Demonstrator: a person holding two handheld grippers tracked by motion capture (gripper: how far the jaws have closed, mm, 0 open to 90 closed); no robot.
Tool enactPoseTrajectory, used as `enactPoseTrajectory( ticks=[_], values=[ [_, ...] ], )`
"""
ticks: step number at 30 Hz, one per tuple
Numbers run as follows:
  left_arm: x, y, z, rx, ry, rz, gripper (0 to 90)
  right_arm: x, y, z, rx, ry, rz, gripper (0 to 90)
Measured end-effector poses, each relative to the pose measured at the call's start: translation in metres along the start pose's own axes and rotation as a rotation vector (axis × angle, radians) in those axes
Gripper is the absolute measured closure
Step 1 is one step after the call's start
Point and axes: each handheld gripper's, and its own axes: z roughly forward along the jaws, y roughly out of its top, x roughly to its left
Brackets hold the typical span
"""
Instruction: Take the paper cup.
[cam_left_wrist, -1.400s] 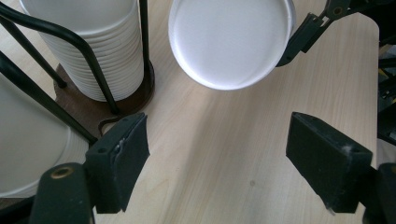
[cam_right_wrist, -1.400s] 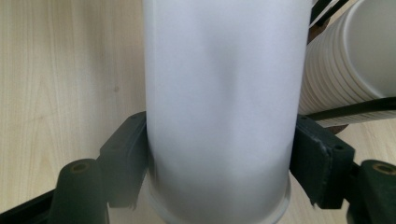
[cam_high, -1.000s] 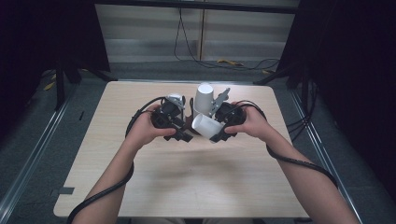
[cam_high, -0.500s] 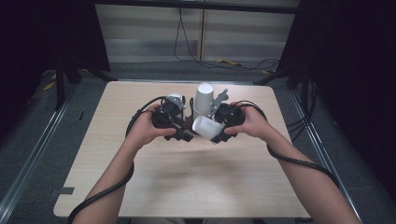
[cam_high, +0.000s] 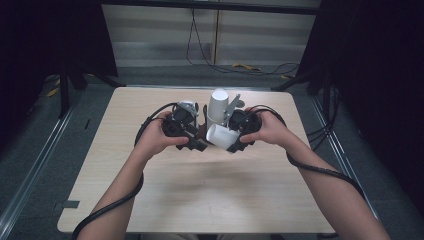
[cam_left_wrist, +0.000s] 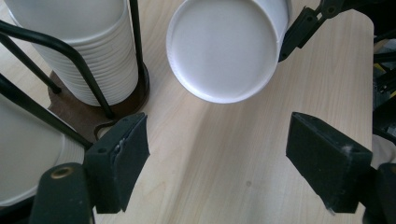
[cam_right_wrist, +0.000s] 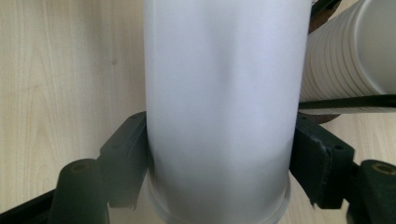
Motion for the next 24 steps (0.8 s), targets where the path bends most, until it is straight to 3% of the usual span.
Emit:
enactPoseTrajectory(
  ticks=[24],
  values=[
    [-0.0011,0.0091,0.0059,0.009,-0.023,0.014,20.8,0.003,0.0061,-0.0034,0.063,-0.007,-0.058,27.2]
  ],
)
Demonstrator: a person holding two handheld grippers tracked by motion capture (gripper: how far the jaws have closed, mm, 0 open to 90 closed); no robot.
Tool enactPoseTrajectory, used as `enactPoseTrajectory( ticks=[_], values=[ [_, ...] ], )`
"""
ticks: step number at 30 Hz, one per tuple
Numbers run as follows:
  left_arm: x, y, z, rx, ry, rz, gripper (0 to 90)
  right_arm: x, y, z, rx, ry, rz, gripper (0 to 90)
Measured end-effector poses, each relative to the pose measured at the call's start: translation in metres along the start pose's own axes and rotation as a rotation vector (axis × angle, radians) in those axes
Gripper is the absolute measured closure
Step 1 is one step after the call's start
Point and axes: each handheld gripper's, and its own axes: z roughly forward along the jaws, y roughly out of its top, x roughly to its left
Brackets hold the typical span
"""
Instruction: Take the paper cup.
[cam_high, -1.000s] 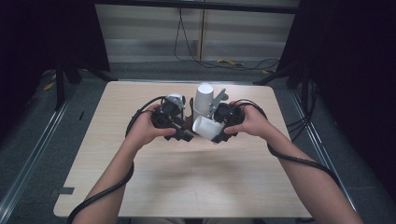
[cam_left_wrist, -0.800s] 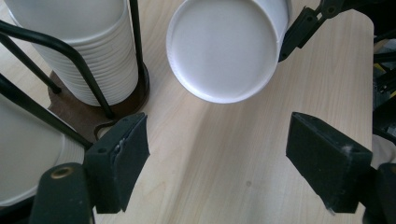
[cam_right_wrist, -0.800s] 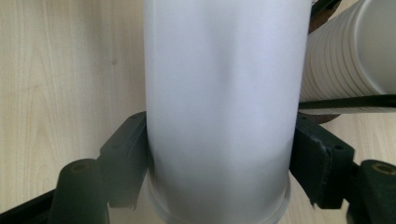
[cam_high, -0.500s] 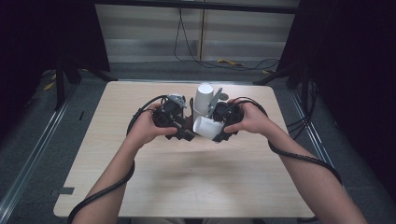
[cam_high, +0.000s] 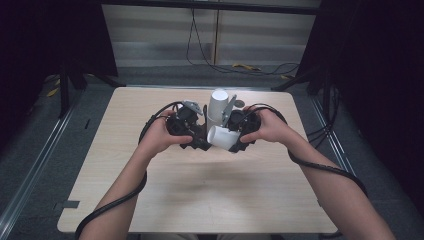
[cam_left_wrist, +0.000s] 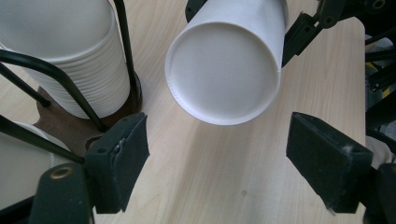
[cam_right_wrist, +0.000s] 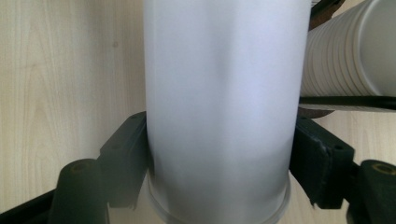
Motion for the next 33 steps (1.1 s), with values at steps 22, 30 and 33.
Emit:
enactPoseTrajectory(
  ticks=[22,30,33],
  values=[
    [-0.004,0.006,0.006,-0.023,-0.027,-0.009,20.7,0.004,0.01,-0.003,0.016,-0.006,-0.042,27.2],
    [-0.004,0.007,0.01,-0.027,-0.046,-0.008,20.7,0.004,0.007,-0.002,-0.001,-0.008,-0.034,27.2],
    [-0.004,0.008,0.011,-0.026,-0.048,-0.014,20.7,0.005,0.008,-0.002,0.0,-0.005,-0.034,27.2]
  ],
)
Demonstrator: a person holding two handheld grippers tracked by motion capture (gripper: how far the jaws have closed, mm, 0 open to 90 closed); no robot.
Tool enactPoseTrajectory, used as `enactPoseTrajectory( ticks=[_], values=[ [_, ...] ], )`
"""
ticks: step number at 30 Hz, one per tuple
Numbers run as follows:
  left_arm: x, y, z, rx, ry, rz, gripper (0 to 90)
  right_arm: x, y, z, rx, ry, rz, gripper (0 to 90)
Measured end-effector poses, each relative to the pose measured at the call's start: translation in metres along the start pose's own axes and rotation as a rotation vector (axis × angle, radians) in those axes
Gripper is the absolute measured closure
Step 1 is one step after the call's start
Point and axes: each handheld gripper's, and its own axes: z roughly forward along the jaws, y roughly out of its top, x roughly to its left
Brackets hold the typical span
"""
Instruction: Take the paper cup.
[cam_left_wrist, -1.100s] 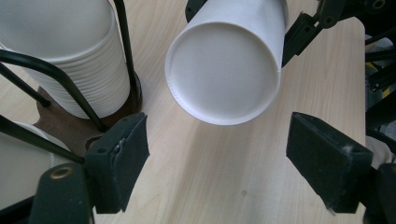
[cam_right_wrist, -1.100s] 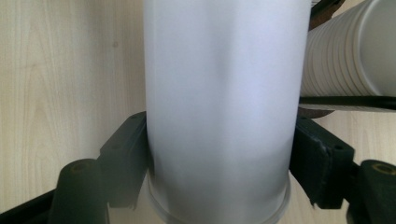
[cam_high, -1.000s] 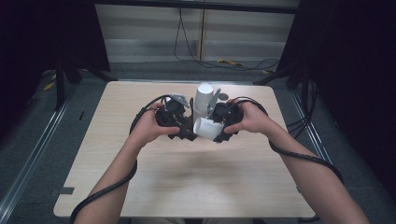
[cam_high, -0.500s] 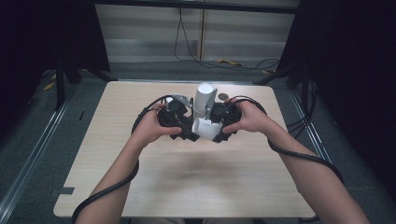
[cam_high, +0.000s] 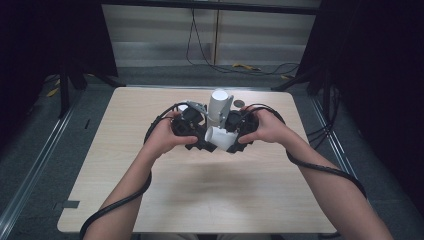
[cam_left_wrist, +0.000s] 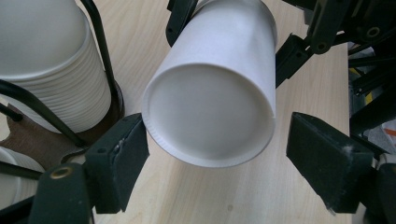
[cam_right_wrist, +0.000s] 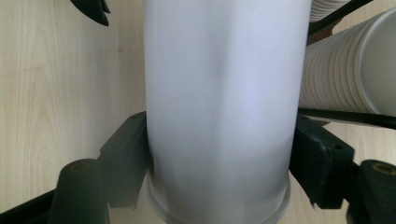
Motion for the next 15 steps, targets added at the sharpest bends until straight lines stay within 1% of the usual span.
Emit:
enactPoseTrajectory(
  ticks=[1,3,5,11,12,14,15],
  values=[
    [0.0,0.0002,0.0005,0.0,0.002,-0.003,20.7,0.0004,0.0003,-0.0002,0.0,-0.002,0.001,27.2],
    [0.0008,0.0,0.002,-0.001,-0.002,-0.005,20.8,0.0003,0.0011,-0.0005,-0.01,-0.004,-0.012,27.2],
    [0.0007,-0.0003,0.0031,-0.002,-0.004,-0.009,20.9,0.0006,0.0012,-0.0004,-0.011,-0.003,-0.007,27.2],
    [0.0007,0.0002,0.0045,-0.007,-0.016,-0.019,21.5,0.0006,0.0008,0.0007,-0.015,-0.008,-0.012,27.2],
    [0.001,0.0004,0.005,-0.005,-0.015,-0.016,21.7,0.0008,0.0009,0.001,-0.016,-0.003,-0.011,27.2],
    [0.0012,0.0006,0.0055,-0.002,-0.02,-0.015,21.9,0.0015,0.0014,0.0012,-0.013,-0.009,-0.01,27.1],
    [0.0008,0.0006,0.006,-0.008,-0.021,-0.026,22.1,0.0016,0.0015,0.0015,-0.013,-0.005,-0.013,27.1]
  ],
)
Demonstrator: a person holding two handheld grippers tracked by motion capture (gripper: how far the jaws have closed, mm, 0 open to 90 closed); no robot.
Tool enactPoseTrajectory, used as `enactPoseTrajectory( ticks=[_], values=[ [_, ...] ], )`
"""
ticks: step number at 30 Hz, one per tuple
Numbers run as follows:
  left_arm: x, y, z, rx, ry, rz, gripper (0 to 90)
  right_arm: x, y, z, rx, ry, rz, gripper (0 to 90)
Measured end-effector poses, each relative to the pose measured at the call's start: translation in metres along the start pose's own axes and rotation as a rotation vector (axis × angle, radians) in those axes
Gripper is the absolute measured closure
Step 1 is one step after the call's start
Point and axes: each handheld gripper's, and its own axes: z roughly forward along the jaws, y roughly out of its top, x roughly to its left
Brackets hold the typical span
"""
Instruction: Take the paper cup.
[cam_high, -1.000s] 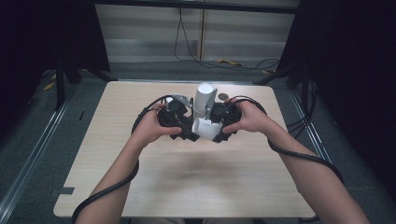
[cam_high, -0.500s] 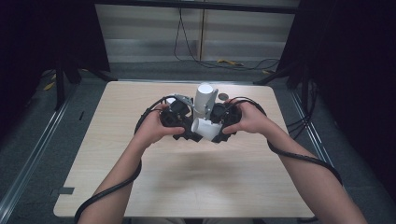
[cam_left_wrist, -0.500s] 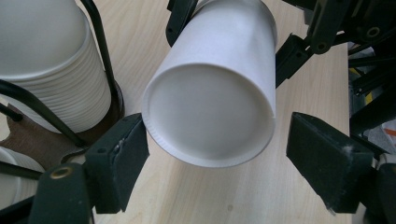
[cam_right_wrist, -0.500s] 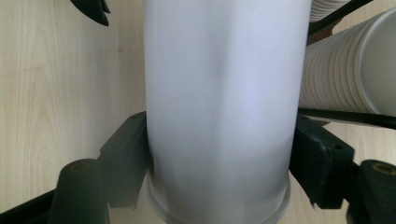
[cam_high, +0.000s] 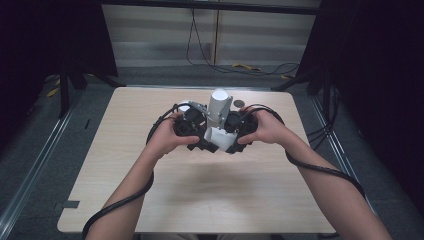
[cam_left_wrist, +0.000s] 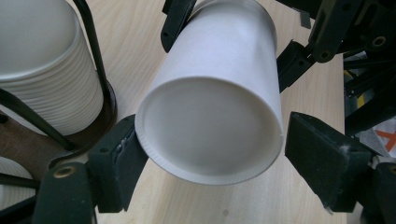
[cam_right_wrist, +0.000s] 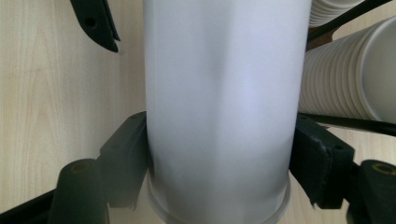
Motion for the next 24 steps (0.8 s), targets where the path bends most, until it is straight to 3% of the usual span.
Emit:
enactPoseTrajectory(
  ticks=[6,24],
  values=[
    [0.0003,0.0009,0.0004,0.006,0.001,0.014,24.1,0.0006,0.0007,0.0008,-0.005,0.002,-0.003,27.1],
    [0.0002,0.002,0.0018,0.002,-0.006,0.006,25.7,0.0014,-0.0003,-0.0009,-0.01,-0.007,-0.019,27.1]
  ],
)
